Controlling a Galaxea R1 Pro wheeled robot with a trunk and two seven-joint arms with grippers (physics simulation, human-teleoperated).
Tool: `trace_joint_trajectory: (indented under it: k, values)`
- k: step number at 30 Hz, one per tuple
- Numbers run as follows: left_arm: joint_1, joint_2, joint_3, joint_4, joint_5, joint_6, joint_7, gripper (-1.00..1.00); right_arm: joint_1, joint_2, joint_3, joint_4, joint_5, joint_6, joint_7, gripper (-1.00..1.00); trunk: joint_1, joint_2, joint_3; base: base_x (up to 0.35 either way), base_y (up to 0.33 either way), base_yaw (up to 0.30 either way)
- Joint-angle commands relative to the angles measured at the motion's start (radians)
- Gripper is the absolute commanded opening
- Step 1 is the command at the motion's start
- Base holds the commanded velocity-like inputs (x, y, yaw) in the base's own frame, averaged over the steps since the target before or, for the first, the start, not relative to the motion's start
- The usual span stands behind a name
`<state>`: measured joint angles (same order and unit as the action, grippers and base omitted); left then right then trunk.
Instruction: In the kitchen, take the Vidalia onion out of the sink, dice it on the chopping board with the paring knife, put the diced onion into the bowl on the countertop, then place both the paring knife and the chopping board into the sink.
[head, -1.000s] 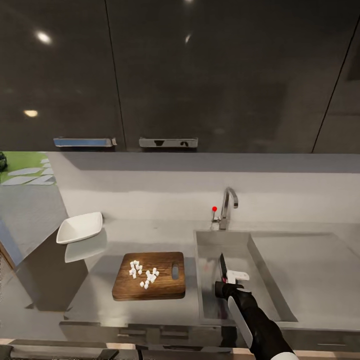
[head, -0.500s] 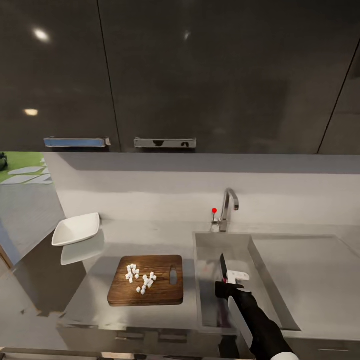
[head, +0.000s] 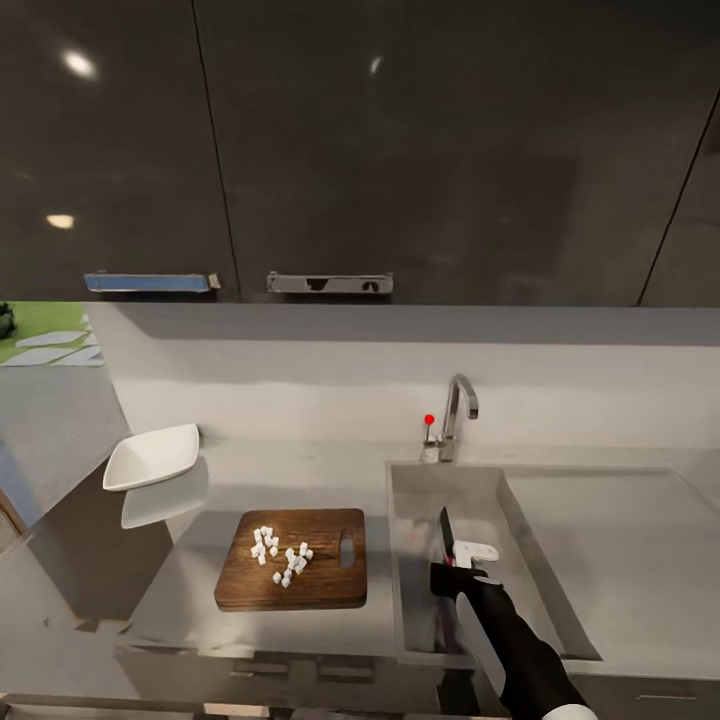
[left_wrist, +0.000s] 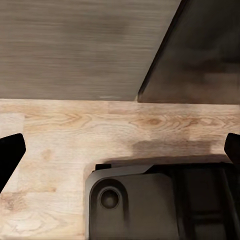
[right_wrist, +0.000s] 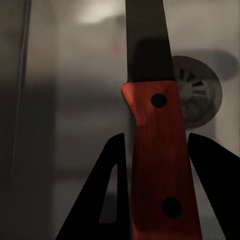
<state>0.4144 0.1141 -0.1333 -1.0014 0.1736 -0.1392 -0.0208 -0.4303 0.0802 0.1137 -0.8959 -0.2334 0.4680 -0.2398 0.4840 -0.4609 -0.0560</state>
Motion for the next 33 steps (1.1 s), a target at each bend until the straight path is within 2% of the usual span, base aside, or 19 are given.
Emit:
trace_joint_trajectory:
  k: [1, 17, 23, 24, 33]
  values:
    - [0.0, 0.001, -0.002, 0.0, 0.01, -0.002, -0.002, 1.0, -0.001, 0.0, 0.002, -0.002, -0.01, 0.003, -0.01, -1.0, 0.001, -0.002, -0.004, 0.0, 0.0, 0.0]
    - [0.0, 0.001, -0.003, 0.0, 0.01, -0.002, -0.002, 1.0, -0.001, -0.001, 0.001, -0.003, -0.01, 0.003, -0.01, -1.0, 0.001, -0.002, -0.029, 0.0, 0.0, 0.0]
    - [0.0, 0.001, -0.003, 0.0, 0.01, -0.002, -0.002, 1.0, -0.001, -0.002, 0.001, -0.005, -0.009, 0.003, -0.01, -1.0, 0.001, -0.002, -0.03, 0.0, 0.0, 0.0]
    - [0.0, 0.001, -0.003, 0.004, 0.01, -0.002, -0.002, 1.0, -0.001, -0.002, 0.002, -0.007, -0.009, 0.003, -0.01, 1.0, 0.001, -0.002, -0.03, 0.0, 0.0, 0.0]
    - [0.0, 0.001, -0.003, 0.013, 0.01, -0.002, -0.002, 1.0, -0.001, -0.002, 0.0, -0.014, -0.009, 0.003, -0.012, 1.0, 0.001, -0.002, -0.03, 0.0, 0.0, 0.0]
